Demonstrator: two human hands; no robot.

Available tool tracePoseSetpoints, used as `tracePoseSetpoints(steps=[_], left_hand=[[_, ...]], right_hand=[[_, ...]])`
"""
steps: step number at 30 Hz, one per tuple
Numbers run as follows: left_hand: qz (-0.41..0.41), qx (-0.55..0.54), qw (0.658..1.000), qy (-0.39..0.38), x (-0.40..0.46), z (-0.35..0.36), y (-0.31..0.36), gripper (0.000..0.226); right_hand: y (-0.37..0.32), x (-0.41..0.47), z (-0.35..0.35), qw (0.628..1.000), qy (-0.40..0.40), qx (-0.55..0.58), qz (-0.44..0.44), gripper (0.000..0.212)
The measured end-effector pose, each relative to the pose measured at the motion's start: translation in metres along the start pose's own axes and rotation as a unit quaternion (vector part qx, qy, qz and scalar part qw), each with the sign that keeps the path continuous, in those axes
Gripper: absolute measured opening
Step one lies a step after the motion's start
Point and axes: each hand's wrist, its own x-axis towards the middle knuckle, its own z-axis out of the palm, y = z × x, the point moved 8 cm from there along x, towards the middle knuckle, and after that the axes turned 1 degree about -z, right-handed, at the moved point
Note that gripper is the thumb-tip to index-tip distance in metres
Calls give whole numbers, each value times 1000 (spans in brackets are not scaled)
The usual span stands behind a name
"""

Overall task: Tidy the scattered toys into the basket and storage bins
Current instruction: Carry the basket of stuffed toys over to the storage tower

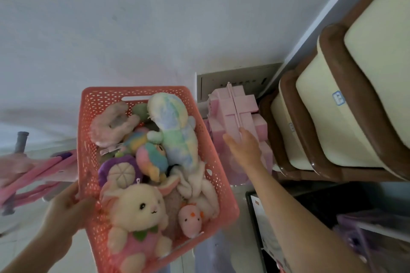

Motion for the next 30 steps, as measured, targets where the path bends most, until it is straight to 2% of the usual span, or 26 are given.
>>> tracePoseSetpoints(steps=[2,4,6,8,10,12,13,14,16,19,23,27,30], left_hand=[[-1,-8,1000,-7,-7,-5,5,30],[-1,-20,1000,-16,-13,-7,12,32],[3,-35,999,-35,-23,-6,25,31],[16,-54,997,-58,-30,2,42,29],[34,-73,994,-76,-37,14,64,29],[53,-80,992,-84,-40,29,86,28],[63,-81,991,-85,-39,39,95,28],[74,-81,990,-92,-40,49,104,27],[95,-79,986,-111,-41,71,119,29],[117,-67,979,-153,-40,109,138,29],[116,-65,976,-173,-35,155,144,27],[105,-52,976,-184,-30,197,151,29],[88,-26,980,-177,-20,209,158,38]], right_hand=[[-26,-31,0,994,-84,69,-29,46],[-52,-59,-4,987,-141,21,-74,39],[-71,-83,-24,983,-149,-25,-108,39],[-71,-101,-57,991,-102,2,-82,45],[-45,-118,-93,999,-16,26,-8,56],[-16,-136,-116,998,29,19,53,45],[-1,-142,-122,993,43,62,90,36],[12,-154,-124,978,57,149,133,29],[33,-170,-122,916,92,336,201,21],[49,-176,-141,854,160,446,216,16],[79,-170,-161,814,223,477,244,13],[94,-151,-173,791,238,500,260,13],[89,-136,-188,803,237,486,253,9]])
